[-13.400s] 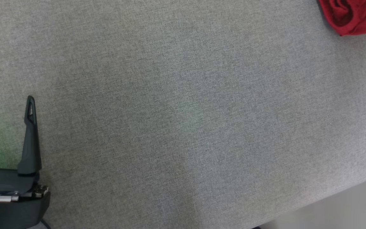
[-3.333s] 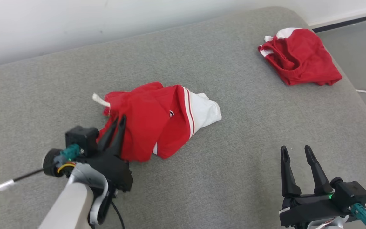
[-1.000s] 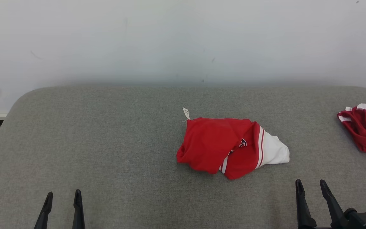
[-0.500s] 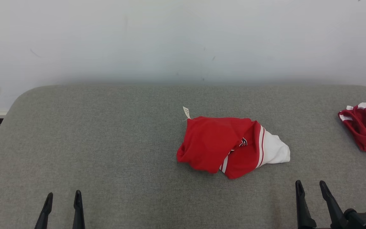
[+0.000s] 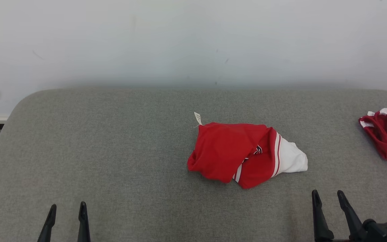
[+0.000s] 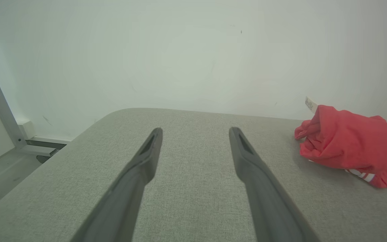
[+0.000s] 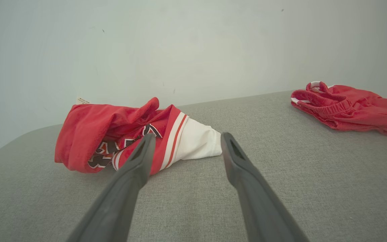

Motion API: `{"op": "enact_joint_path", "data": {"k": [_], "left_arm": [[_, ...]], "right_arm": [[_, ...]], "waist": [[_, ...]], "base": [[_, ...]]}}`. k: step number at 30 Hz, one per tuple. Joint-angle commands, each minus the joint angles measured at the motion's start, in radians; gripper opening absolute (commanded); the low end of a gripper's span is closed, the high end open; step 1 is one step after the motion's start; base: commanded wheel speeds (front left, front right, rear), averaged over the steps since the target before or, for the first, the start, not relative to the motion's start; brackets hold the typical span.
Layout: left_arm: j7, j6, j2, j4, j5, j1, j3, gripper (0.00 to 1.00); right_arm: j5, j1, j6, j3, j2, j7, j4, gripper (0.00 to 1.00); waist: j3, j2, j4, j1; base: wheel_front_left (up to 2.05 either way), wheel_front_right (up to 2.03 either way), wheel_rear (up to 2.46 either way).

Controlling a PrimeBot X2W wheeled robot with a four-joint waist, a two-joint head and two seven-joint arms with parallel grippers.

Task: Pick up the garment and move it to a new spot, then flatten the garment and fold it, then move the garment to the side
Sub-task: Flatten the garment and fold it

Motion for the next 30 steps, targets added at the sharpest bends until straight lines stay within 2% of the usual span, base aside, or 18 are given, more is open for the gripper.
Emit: {"op": "enact_joint_path", "data": {"k": [1, 7, 18, 23, 30], "left_arm": [[-0.003, -0.005, -0.005, 0.002, 0.006, 0.002, 0.005, 1.0], [-0.003, -0.014, -0.014, 0.01, 0.016, -0.011, 0.004, 1.0], [-0.003, -0.034, -0.041, 0.014, 0.031, -0.072, -0.008, 1.0], [-0.003, -0.042, -0.055, 0.024, 0.038, -0.105, -0.01, 1.0], [-0.003, -0.054, -0.072, 0.035, 0.049, -0.143, -0.014, 1.0]], "right_arm": [[-0.004, -0.024, -0.002, 0.003, -0.013, -0.002, 0.002, 1.0], [0.004, -0.091, -0.002, 0.01, -0.054, 0.016, 0.025, 1.0], [0.014, -0.379, -0.002, 0.004, -0.179, 0.098, 0.141, 1.0], [0.002, -0.501, -0.002, 0.009, -0.227, 0.157, 0.233, 1.0], [0.012, -0.612, -0.002, 0.033, -0.262, 0.221, 0.406, 1.0]], "waist": [[0.001, 0.0, 0.0, 0.0], [0.006, 0.0, 0.01, 0.0], [0.102, 0.0, 0.05, 0.0], [0.15, 0.0, 0.067, 0.0], [0.184, 0.0, 0.088, 0.0]], "base": [[0.0, 0.0, 0.0], [0.0, 0.0, 0.0], [0.0, 0.0, 0.0], [0.0, 0.0, 0.0], [0.0, 0.0, 0.0]]}}
